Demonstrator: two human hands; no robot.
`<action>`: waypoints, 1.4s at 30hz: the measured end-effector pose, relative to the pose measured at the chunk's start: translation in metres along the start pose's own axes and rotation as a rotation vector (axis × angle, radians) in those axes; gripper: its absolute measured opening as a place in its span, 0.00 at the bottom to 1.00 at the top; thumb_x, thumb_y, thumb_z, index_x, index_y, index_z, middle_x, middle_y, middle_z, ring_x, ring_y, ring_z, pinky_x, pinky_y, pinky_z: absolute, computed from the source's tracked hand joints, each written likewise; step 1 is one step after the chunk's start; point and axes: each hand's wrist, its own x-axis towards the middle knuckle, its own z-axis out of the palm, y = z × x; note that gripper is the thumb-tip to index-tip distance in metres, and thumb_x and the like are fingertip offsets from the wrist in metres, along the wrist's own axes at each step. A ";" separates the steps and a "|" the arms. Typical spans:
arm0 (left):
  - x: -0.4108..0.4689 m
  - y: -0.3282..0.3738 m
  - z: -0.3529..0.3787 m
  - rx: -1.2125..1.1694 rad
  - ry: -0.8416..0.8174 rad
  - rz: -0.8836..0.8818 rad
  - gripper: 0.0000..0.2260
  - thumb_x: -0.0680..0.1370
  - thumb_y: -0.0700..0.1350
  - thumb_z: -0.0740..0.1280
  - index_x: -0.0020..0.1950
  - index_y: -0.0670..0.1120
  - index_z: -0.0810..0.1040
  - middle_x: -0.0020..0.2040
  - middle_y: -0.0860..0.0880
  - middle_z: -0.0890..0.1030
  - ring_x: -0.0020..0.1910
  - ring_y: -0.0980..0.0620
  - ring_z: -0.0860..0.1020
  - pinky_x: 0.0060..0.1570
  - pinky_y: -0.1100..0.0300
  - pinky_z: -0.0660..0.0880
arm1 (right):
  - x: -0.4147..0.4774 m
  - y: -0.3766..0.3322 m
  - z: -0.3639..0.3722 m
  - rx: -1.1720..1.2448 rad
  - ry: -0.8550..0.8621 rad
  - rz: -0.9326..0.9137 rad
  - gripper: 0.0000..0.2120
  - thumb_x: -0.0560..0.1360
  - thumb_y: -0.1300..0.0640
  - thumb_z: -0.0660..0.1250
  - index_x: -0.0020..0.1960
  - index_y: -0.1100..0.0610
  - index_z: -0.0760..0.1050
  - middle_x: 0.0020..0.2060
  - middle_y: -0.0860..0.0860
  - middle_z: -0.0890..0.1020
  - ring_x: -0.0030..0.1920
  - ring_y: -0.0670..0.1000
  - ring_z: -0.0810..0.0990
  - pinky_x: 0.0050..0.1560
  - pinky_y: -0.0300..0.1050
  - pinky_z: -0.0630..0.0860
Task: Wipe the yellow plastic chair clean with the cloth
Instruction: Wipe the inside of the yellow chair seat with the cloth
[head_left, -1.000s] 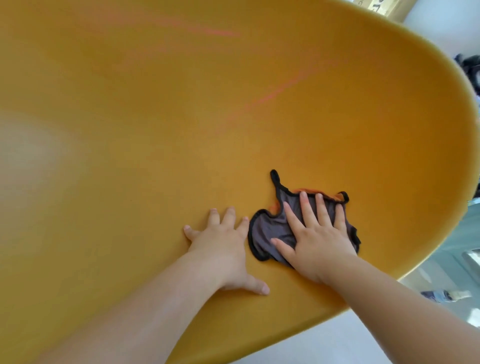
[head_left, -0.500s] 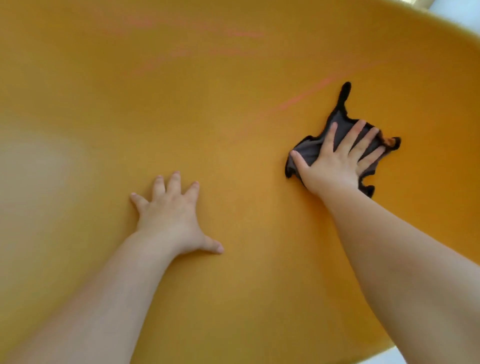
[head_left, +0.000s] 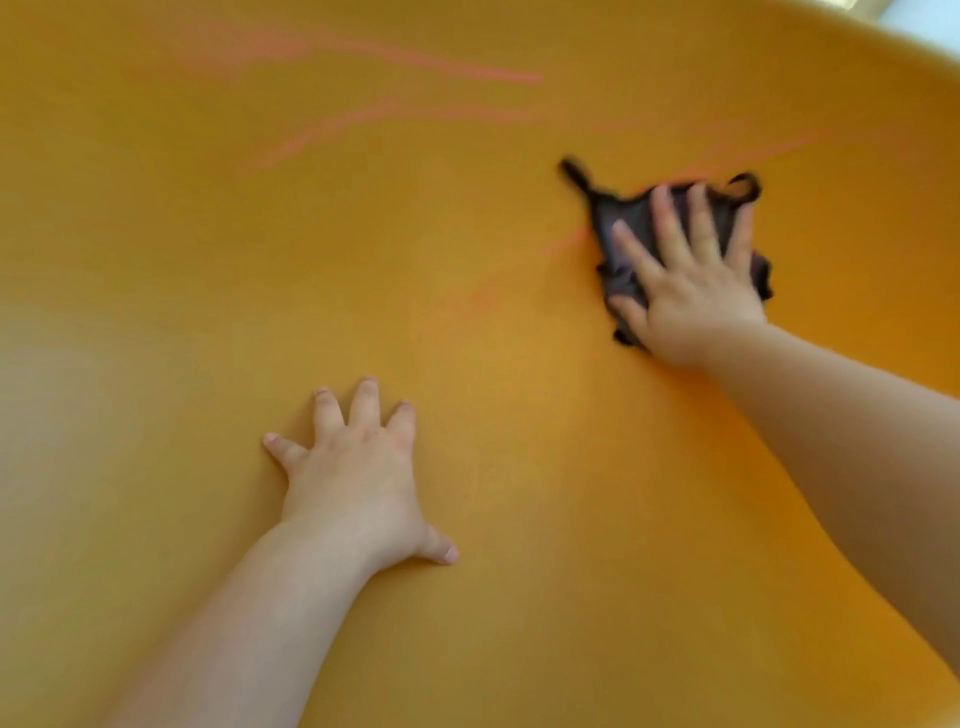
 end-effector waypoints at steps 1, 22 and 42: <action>0.000 0.000 0.000 -0.004 -0.002 -0.002 0.64 0.55 0.75 0.76 0.81 0.56 0.46 0.81 0.49 0.38 0.79 0.36 0.42 0.70 0.25 0.54 | 0.009 0.001 -0.003 0.000 0.027 0.093 0.37 0.79 0.29 0.43 0.83 0.43 0.39 0.82 0.56 0.36 0.80 0.63 0.34 0.75 0.73 0.35; -0.001 0.004 -0.001 -0.026 -0.023 -0.003 0.65 0.57 0.71 0.78 0.82 0.53 0.44 0.81 0.49 0.37 0.79 0.35 0.39 0.71 0.25 0.52 | 0.008 -0.114 -0.006 0.322 0.105 0.276 0.41 0.79 0.33 0.50 0.83 0.55 0.44 0.80 0.66 0.42 0.80 0.69 0.40 0.77 0.70 0.40; -0.001 0.004 -0.001 -0.038 -0.047 -0.007 0.65 0.57 0.70 0.78 0.82 0.52 0.43 0.81 0.47 0.35 0.79 0.35 0.38 0.71 0.25 0.51 | -0.027 -0.112 0.001 0.472 0.052 0.091 0.39 0.82 0.34 0.48 0.83 0.56 0.43 0.81 0.64 0.41 0.81 0.64 0.38 0.79 0.65 0.38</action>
